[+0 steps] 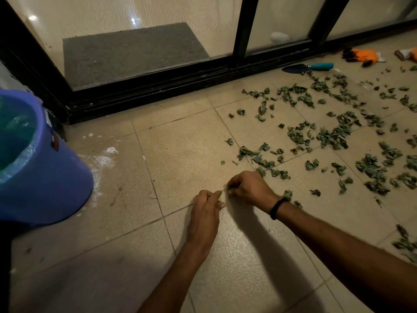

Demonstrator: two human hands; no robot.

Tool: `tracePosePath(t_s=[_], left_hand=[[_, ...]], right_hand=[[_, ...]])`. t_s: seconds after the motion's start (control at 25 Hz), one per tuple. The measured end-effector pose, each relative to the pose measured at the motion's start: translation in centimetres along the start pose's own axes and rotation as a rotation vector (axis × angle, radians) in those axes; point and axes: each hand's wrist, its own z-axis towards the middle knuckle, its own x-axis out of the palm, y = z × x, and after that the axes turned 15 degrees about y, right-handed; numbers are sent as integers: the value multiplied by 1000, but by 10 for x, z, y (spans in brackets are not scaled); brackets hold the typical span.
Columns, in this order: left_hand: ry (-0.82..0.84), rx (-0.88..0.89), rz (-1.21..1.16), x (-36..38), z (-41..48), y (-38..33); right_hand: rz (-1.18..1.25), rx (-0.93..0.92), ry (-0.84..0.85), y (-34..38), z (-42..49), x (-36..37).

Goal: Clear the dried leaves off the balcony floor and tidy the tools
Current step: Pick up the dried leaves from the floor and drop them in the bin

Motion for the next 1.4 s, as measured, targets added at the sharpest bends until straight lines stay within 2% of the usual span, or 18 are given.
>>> tracePosePath(t_s=[0.08,0.2,0.32,0.4,0.52,0.6,0.68,0.72,0.8,0.88,0.96,1.0,1.04,1.08,1.16,1.2,1.24,1.4], left_hand=[[20,-29,-9,7,-3,3],[-42,-43,202,13,-5,2],[-93,-53,289,16,3,-1],[-148,-141,244,12,12,-6],[-262,-202,88,-12,18,-17],[-390,-192,-70,-51,15,-33],[-552,-130,-126,-103,6,-51],[-630,-102,-135,-136,-2,-58],[-802,-68,-125,-202,-18,-69],[-1056,-65,-17,-265,-38,-68],[-1269,-135,86,-317,-62,-51],[-1301,-198,103,-336,-73,-40],[-1266,-282,114,-352,-83,-25],[-1164,-382,126,-363,-93,-10],[-870,-571,136,-373,-106,11],[-774,-617,133,-374,-111,15],[-757,-614,128,-372,-115,16],[-998,-354,90,-345,-108,-15]], right_hand=[[-105,-89,-44,4,-1,18],[-201,-128,-108,5,1,29],[-187,-94,-143,7,6,31],[-98,-42,-181,12,13,27],[253,71,-201,26,26,13],[720,95,-171,47,37,-2],[1150,5,-163,84,42,-26],[1255,-72,-151,111,46,-39],[1319,-258,-122,168,47,-66],[1287,-495,-102,231,48,-86],[1014,-687,-252,298,47,-90],[836,-750,-351,329,47,-86],[688,-804,-397,356,50,-80],[567,-840,-358,378,54,-72],[277,-801,-176,403,67,-54],[177,-765,-129,406,71,-48],[174,-756,-126,403,74,-46],[442,-647,-259,362,70,-66]])
